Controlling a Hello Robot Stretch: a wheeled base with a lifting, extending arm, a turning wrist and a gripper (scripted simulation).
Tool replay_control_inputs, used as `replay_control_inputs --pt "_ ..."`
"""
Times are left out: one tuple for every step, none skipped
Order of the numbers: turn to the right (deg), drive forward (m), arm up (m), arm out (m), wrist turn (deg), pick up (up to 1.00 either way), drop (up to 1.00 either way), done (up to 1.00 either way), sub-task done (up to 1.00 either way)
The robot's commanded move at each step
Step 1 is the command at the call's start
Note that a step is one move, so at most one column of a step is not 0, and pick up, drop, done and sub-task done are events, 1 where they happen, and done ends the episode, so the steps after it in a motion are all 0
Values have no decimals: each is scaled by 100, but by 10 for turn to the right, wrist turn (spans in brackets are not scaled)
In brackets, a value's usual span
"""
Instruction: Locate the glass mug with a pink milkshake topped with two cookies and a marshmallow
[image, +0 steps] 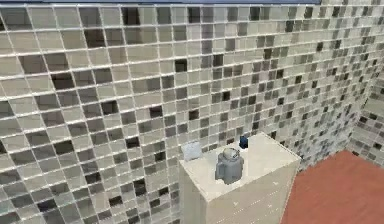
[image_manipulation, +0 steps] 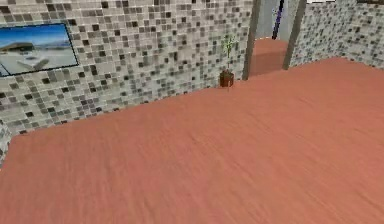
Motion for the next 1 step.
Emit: replay_control_inputs --pt "120 0 0 0 0 0 0 0 0"
